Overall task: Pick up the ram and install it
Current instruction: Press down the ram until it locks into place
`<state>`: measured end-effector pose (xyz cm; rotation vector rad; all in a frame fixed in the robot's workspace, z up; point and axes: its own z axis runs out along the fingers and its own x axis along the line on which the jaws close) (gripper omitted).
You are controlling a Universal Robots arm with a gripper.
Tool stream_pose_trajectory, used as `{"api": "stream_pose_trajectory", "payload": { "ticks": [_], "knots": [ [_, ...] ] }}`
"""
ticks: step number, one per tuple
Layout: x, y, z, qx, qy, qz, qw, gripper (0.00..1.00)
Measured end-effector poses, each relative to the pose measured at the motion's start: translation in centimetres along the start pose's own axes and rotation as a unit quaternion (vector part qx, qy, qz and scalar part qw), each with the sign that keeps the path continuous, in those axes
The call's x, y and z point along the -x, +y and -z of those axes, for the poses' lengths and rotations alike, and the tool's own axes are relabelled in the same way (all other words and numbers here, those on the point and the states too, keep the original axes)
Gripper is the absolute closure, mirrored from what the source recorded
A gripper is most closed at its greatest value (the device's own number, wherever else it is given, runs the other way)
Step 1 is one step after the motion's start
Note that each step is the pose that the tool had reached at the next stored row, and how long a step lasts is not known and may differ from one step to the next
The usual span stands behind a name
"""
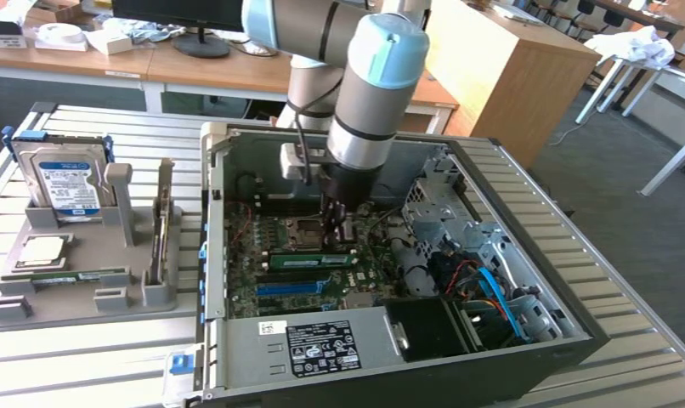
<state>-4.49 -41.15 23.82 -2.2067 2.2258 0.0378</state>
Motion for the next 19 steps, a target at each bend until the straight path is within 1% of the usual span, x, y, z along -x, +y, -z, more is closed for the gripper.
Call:
{"api": "stream_pose_trajectory", "payload": {
  "ticks": [2,15,17,19],
  "knots": [
    [0.0,0.39,0.00,0.0000,0.0000,0.000,1.0000,0.90],
    [0.0,3.86,-0.04,-0.0008,0.0003,0.000,1.0000,0.90],
    [0.0,4.17,-0.05,-0.0010,0.0002,0.000,1.0000,0.90],
    [0.0,4.20,-0.05,-0.0011,0.0002,0.000,1.0000,0.90]
  ]
}}
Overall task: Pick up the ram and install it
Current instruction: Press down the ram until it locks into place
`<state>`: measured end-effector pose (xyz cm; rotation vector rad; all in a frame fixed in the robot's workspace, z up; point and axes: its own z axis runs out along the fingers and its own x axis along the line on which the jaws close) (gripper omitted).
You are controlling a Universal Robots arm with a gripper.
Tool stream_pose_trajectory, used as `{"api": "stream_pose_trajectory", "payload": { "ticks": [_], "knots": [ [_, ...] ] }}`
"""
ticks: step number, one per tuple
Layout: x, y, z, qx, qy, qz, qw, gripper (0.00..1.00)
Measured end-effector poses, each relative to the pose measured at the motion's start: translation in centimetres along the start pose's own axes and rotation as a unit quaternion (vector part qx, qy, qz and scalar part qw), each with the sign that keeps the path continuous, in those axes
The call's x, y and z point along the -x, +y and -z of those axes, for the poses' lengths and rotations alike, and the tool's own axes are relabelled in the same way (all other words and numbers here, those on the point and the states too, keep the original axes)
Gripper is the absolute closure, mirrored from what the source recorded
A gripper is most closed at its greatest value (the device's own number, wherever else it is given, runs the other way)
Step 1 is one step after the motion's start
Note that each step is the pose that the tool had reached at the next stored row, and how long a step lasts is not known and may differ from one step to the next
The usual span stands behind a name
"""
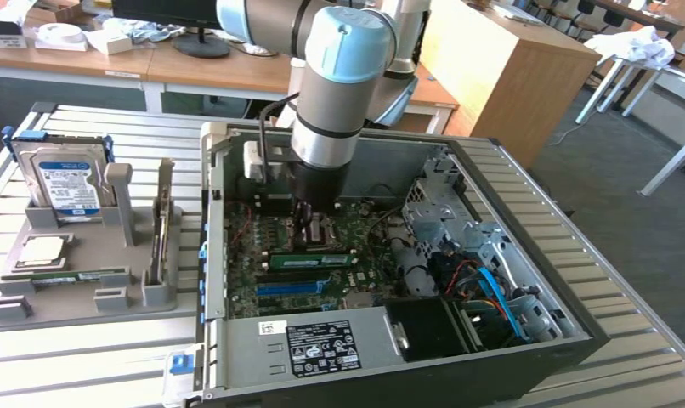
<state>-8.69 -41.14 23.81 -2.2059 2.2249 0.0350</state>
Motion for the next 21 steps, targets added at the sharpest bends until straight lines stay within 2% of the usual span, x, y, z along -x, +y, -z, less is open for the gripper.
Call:
{"api": "stream_pose_trajectory", "payload": {
  "ticks": [21],
  "knots": [
    [-0.14,-0.21,0.01,0.0001,0.0000,0.000,1.0000,0.90]
  ]
}}
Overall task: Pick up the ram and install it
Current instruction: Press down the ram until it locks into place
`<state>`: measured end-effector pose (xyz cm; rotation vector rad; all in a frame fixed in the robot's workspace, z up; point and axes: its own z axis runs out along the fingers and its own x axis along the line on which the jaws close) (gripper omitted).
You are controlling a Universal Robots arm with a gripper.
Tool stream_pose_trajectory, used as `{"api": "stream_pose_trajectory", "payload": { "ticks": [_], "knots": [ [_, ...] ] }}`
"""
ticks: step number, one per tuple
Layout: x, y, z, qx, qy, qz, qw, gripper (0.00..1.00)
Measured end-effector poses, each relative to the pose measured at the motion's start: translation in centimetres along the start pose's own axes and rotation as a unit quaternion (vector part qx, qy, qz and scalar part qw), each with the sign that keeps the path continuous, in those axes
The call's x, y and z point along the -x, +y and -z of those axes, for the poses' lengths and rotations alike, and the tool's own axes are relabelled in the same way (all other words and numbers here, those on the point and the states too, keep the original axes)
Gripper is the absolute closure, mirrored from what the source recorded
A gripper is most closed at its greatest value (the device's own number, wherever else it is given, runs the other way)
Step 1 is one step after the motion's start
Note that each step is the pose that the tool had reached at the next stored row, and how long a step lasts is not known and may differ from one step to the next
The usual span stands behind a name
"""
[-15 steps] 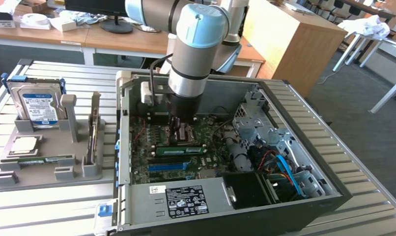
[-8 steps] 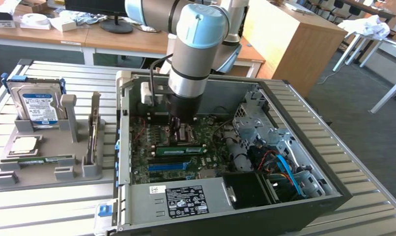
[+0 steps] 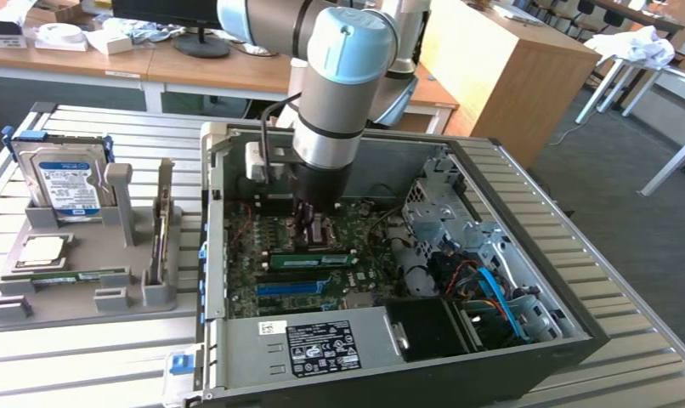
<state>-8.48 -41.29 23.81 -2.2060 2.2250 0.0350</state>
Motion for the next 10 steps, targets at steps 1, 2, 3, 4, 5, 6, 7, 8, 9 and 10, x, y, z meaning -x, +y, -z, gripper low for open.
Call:
{"api": "stream_pose_trajectory", "payload": {
  "ticks": [1,2,3,4,5,6,7,8,9,10],
  "knots": [
    [0.00,-0.09,0.00,0.0001,0.0000,0.000,1.0000,0.90],
    [-0.01,-0.16,0.00,0.0003,0.0000,0.000,1.0000,0.90],
    [-0.01,-0.17,0.00,0.0003,0.0000,0.000,1.0000,0.90],
    [-0.01,-0.17,0.00,0.0003,0.0000,0.000,1.0000,0.90],
    [-0.01,-0.17,0.00,0.0003,0.0000,0.000,1.0000,0.90],
    [-0.01,-0.17,0.00,0.0003,0.0000,0.000,1.0000,0.90],
    [-0.04,-0.18,0.00,0.0004,0.0000,0.000,1.0000,0.90],
    [-0.05,-0.18,0.00,0.0003,0.0000,0.000,1.0000,0.90],
    [-0.05,-0.18,0.00,0.0004,0.0000,0.000,1.0000,0.90],
    [-0.05,-0.18,0.00,0.0003,0.0000,0.000,1.0000,0.90]
  ]
}}
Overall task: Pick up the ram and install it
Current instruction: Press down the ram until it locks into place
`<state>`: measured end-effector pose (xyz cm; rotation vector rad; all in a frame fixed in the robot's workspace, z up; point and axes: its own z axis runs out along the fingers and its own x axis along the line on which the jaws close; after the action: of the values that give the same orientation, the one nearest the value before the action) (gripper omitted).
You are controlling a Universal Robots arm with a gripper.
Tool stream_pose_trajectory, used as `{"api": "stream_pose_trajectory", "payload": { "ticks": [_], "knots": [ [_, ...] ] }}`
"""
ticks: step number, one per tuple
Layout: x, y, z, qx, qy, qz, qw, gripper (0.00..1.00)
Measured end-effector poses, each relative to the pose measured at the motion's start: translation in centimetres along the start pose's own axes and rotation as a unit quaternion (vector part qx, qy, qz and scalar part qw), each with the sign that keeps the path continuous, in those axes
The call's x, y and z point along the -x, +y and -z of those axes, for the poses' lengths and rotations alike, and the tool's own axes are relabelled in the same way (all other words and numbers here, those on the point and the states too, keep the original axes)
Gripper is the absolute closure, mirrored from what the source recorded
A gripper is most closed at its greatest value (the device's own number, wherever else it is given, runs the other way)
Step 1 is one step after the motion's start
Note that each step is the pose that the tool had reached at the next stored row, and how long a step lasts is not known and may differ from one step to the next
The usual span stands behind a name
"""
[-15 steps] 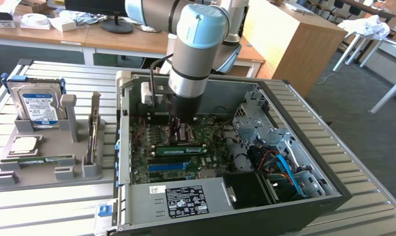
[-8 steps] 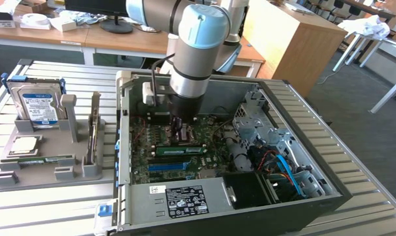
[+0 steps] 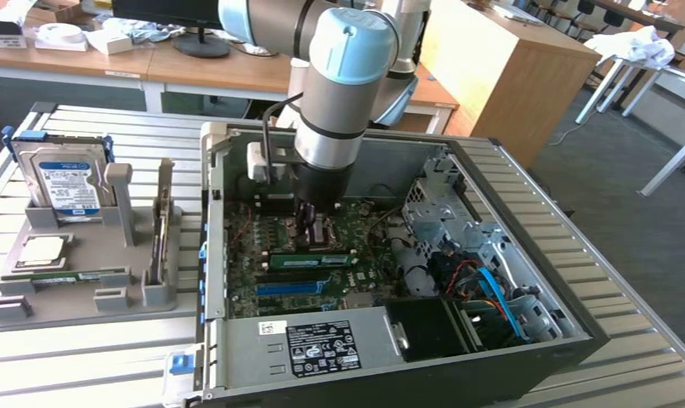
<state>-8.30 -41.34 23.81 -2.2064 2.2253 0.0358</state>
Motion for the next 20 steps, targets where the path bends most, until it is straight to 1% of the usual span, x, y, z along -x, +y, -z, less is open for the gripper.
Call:
{"api": "stream_pose_trajectory", "payload": {
  "ticks": [13,20],
  "knots": [
    [-0.01,0.00,-0.28,0.0000,0.0000,0.000,1.0000,0.90],
    [-0.02,0.00,-0.64,-0.0001,-0.0001,0.000,1.0000,0.90]
  ]
}}
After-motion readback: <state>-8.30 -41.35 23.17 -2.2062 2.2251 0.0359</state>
